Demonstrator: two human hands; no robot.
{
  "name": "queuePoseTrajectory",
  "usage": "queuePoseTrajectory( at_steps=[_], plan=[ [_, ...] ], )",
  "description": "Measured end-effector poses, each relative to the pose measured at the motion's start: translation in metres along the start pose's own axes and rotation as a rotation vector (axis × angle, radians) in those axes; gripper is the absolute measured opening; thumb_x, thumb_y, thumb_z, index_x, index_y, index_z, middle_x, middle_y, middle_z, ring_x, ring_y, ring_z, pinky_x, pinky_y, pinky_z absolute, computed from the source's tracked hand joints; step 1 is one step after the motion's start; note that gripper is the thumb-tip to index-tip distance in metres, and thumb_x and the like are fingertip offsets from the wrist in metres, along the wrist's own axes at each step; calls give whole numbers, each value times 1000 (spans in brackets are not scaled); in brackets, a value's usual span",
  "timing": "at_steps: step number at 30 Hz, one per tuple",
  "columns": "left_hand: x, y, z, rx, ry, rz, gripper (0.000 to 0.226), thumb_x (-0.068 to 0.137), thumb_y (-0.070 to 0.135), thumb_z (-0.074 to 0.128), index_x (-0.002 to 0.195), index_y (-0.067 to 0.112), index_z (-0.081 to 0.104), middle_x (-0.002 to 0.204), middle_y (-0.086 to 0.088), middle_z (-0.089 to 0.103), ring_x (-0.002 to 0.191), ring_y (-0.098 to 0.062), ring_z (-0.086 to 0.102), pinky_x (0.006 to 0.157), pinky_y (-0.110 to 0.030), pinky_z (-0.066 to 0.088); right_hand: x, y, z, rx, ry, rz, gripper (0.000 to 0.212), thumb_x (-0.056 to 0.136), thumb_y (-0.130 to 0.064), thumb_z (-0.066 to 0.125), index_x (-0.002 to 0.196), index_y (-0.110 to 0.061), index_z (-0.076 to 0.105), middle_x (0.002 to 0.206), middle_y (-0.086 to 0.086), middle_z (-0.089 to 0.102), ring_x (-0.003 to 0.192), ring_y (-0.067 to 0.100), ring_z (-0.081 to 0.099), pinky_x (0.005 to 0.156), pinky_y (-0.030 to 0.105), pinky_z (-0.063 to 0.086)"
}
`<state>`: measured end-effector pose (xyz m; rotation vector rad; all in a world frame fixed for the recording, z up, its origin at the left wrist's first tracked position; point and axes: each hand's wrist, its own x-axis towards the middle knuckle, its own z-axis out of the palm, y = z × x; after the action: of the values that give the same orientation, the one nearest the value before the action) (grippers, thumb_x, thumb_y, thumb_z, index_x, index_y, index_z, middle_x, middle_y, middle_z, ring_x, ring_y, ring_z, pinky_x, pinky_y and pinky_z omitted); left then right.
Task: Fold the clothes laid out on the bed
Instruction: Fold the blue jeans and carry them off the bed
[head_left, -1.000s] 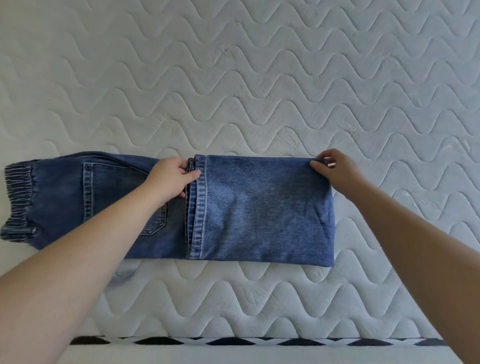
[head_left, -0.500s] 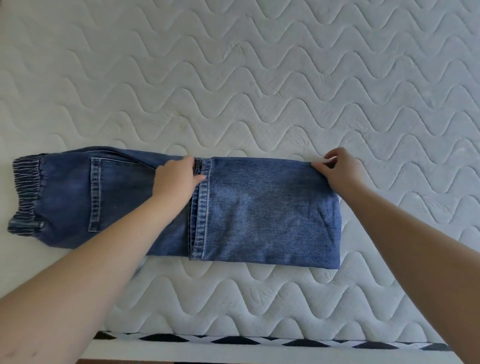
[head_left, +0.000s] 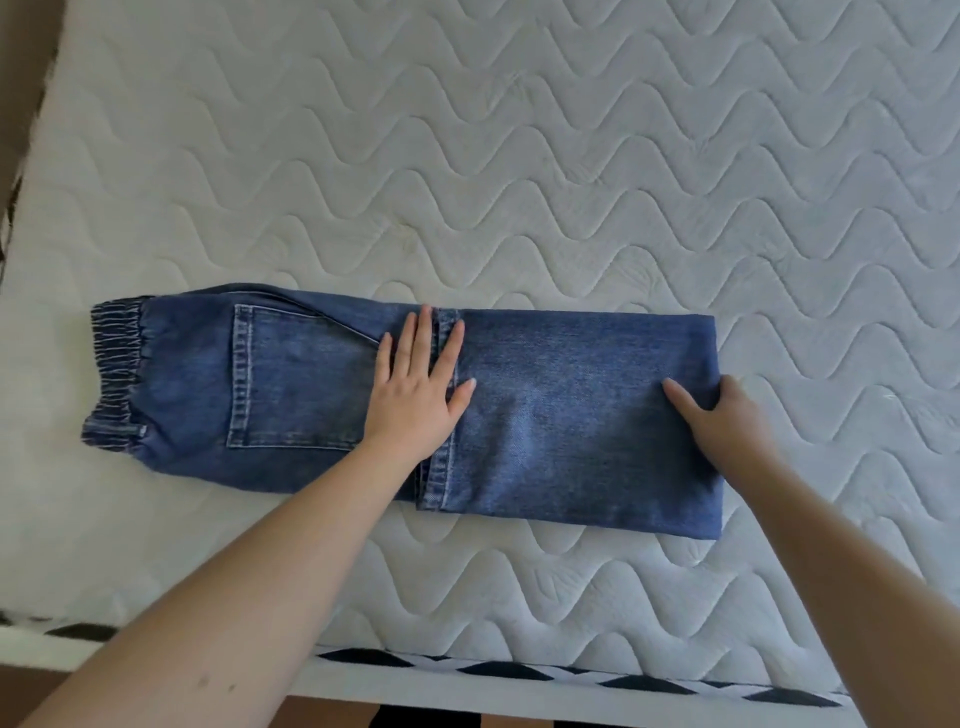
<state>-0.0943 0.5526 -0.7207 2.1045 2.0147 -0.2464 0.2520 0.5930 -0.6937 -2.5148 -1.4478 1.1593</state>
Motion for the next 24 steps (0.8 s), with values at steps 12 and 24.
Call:
queuePoseTrajectory(
  at_steps=[12, 24],
  plan=[
    [12, 53, -7, -13, 6, 33, 67, 98, 57, 18, 156, 31, -2, 164, -4, -8, 151, -27, 4, 117, -53, 17, 1, 47, -39, 223, 197, -109, 30, 92, -45, 57, 83, -18, 48, 74, -4, 56, 68, 11, 51, 56, 31, 32],
    [17, 164, -3, 66, 87, 225, 77, 98, 58, 25, 157, 15, -2, 164, -8, -9, 151, -23, -1, 120, -50, 10, 35, 158, -105, 269, 120, 79, 35, 96, -48, 52, 125, -28, 55, 108, -1, 65, 92, 23, 61, 80, 43, 53]
  ],
)
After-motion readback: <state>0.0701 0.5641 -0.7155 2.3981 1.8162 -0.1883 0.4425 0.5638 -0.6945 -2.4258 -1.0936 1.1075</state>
